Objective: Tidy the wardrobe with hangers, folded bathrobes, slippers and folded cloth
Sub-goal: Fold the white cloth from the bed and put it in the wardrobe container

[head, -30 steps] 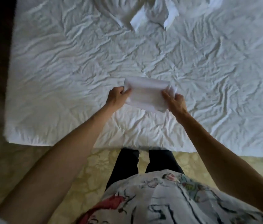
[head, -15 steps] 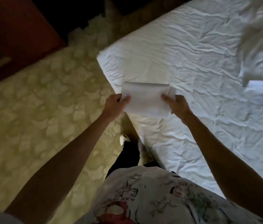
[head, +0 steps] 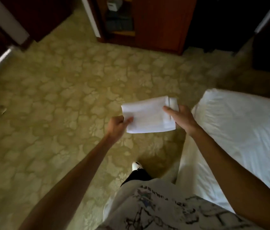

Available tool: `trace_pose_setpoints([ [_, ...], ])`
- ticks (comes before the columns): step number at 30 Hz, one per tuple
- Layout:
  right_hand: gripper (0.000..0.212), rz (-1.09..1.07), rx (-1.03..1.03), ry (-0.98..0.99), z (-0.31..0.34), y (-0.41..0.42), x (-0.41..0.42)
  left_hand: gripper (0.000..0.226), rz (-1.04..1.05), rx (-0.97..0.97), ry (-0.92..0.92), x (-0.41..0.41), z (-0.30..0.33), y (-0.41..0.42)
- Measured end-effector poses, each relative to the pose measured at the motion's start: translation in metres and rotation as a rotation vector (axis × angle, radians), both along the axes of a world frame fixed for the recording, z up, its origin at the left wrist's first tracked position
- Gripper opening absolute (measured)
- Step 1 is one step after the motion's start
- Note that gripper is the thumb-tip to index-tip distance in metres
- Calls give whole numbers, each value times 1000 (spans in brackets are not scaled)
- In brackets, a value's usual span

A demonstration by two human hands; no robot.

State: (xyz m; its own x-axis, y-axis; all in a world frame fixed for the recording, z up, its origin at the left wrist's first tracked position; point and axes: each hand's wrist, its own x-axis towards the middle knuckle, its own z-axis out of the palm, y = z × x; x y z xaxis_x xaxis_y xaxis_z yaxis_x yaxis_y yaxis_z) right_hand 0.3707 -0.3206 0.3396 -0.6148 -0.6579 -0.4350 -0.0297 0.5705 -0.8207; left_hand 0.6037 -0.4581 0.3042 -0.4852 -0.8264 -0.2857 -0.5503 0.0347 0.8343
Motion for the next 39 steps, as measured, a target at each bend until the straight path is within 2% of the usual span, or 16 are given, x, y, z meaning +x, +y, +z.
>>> trace_pose_setpoints([
  [4,41,91,-10,6,-2,-95,3,72,114,-28,21,17,4,-68],
  [8,30,126,-22,30,-1,-177,-7,52,208,2,40,10,12,-126],
  [12,23,145,-32,-1,-4,-249,-33,62,223,35,76,-17,9,-189],
  [20,25,112,-62,15,-31,-430,-161,67,238,8,78,-150,-13,-371],
  [27,32,165,-51,44,-16,-580,-276,65,319,28,77,-276,11,-523],
  [31,32,209,-40,41,-4,-660,-321,78,358,39,79,-319,17,-597],
  [35,26,244,-38,59,-4,-743,-354,71,400,49,52,-350,16,-671],
  [39,30,261,-32,72,-18,-837,-383,78,415,48,47,-375,4,-758],
])
